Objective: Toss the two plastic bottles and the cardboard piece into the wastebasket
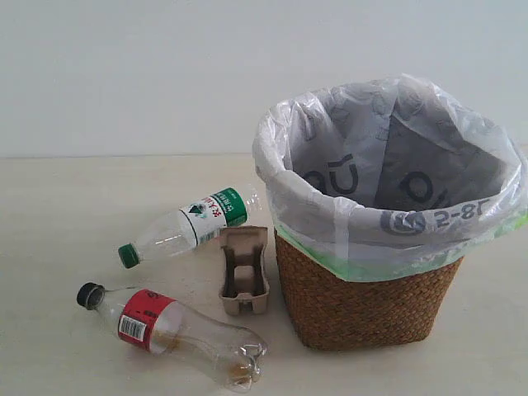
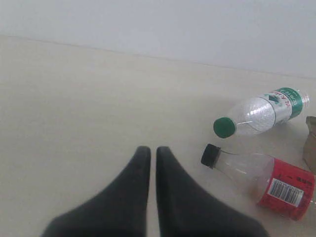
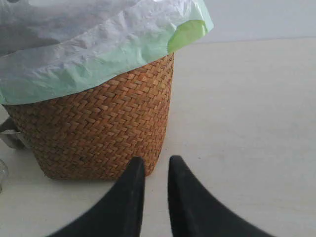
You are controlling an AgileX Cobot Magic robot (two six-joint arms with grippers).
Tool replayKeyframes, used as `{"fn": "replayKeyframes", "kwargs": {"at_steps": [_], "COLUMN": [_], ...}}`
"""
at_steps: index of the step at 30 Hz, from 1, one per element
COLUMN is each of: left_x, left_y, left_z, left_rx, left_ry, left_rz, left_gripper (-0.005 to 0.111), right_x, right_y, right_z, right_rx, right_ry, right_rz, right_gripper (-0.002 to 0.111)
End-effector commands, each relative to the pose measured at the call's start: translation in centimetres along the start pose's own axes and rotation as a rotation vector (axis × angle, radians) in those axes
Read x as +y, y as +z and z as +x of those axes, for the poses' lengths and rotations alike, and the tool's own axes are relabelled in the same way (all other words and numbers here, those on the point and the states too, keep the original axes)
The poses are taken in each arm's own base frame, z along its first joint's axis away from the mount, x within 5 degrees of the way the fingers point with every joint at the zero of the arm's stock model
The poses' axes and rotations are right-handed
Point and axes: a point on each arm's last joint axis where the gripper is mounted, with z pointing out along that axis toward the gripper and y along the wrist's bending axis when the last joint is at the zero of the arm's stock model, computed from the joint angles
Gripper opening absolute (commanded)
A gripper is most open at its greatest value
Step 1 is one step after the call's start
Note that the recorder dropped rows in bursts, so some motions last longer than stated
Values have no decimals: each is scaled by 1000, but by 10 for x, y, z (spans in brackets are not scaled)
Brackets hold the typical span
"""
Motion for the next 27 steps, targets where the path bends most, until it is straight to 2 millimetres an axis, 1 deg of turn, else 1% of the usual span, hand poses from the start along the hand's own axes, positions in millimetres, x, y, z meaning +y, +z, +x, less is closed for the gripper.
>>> {"fn": "replayKeyframes", "kwargs": {"at_steps": [1,14,16,18,21,22,25,27], "left_x": [0,0,-2,-5,-10,-12,-16,-16], "left_y": [0,0,0,0,0,-1,-1,-1], "left_z": [1,1,2,2,2,1,0,0], "left_rx": [-1,-1,10,19,43,51,66,67], "left_ry": [8,-2,-134,-313,-629,-697,-824,-830], "left_rz": [-3,-1,20,48,107,124,168,171], "left_gripper": [4,4,4,4,4,4,4,4], "right_x": [0,0,0,0,0,0,0,0], "right_y": [0,0,0,0,0,0,0,0], "right_z": [-1,-1,-1,-1,-1,-1,-1,-1], "right_rx": [-17,-17,-17,-17,-17,-17,-17,-17], "right_ry": [-1,-1,-1,-1,-1,-1,-1,-1], "right_rz": [-3,-3,-3,-3,-3,-3,-3,-3], "right_gripper": [13,13,13,13,13,13,13,13]}}
